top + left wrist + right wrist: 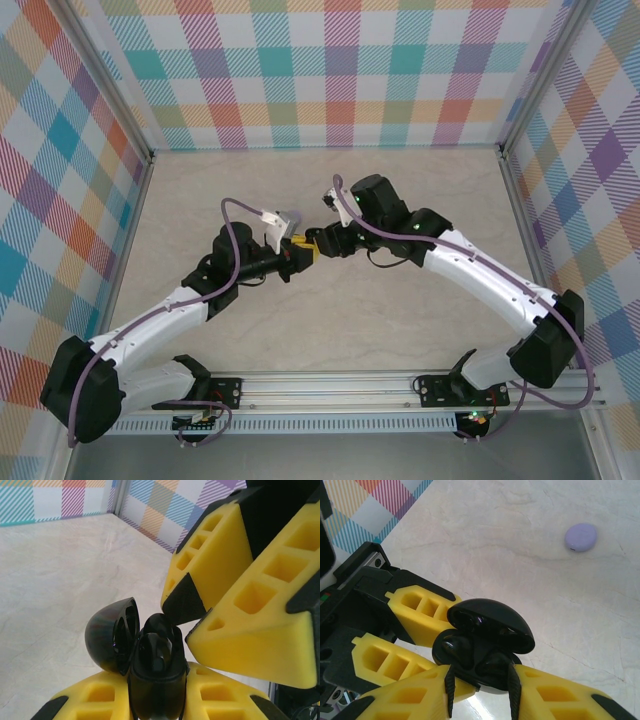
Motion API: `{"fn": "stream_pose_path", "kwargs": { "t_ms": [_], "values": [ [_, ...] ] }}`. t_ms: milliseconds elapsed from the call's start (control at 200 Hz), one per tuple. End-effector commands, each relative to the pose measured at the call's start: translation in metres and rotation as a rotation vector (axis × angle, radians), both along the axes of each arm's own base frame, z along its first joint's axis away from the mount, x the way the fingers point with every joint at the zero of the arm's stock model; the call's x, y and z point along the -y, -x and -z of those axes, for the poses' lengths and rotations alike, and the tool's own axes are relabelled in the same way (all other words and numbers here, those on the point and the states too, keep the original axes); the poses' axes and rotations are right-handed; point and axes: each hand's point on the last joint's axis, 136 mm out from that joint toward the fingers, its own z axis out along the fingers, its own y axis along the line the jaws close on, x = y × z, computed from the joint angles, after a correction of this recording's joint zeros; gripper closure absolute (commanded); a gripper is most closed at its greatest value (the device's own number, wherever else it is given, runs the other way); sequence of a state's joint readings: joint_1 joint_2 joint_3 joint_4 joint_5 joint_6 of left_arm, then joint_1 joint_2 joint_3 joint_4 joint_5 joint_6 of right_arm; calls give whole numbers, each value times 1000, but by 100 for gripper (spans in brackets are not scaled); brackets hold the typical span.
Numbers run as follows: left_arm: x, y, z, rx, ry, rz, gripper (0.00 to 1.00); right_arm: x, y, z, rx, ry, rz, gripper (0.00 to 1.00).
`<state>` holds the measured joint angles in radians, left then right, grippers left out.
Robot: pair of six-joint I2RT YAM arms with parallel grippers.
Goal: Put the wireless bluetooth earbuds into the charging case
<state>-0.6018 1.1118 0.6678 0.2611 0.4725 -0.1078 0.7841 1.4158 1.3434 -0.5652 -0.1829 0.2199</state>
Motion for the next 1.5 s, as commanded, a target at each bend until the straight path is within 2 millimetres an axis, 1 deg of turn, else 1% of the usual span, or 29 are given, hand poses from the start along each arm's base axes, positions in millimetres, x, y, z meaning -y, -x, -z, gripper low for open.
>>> {"fn": "stream_pose_path", "kwargs": {
  "t_ms": [0, 120, 180, 230, 280, 420, 490, 580, 690, 830, 940, 1130, 1400, 1495],
  "values": [
    [12, 7, -20, 64, 19, 71, 100, -10, 2, -13, 9, -38, -53, 63],
    [13, 6, -18, 59, 8, 69, 100, -10, 2, -16, 14, -42, -53, 61],
    [12, 5, -19, 61, 9, 56, 100, -7, 0, -19, 27, -40, -35, 61],
    [11, 4, -19, 64, 8, 45, 100, -4, -2, -20, 43, -35, -11, 59],
    [9, 3, -20, 68, 6, 34, 100, 3, -8, -22, 68, -23, 35, 58],
    [7, 4, -24, 80, 6, 28, 100, 25, -26, -17, 82, 16, 174, 57],
    [7, 6, -26, 89, 8, 36, 100, 32, -29, -14, 59, 10, 192, 58],
    [7, 9, -26, 94, 8, 50, 100, 38, -32, -15, 51, -11, 196, 58],
    [9, 12, -29, 102, 19, 72, 100, 46, -35, -13, 23, -40, 188, 62],
    [10, 20, -41, 132, 81, 101, 100, 51, -36, -5, -43, -107, 145, 69],
    [13, 28, -51, 150, 135, 143, 100, 46, -31, -3, -75, -167, 83, 74],
    [19, 38, -58, 169, 169, 205, 100, 33, -21, -3, -111, -219, -10, 79],
    [26, 48, -62, 171, 200, 267, 100, 23, -8, -16, -123, -297, -110, 81],
    [27, 46, -59, 160, 197, 264, 100, 22, -4, -21, -113, -316, -131, 81]
  ]
}}
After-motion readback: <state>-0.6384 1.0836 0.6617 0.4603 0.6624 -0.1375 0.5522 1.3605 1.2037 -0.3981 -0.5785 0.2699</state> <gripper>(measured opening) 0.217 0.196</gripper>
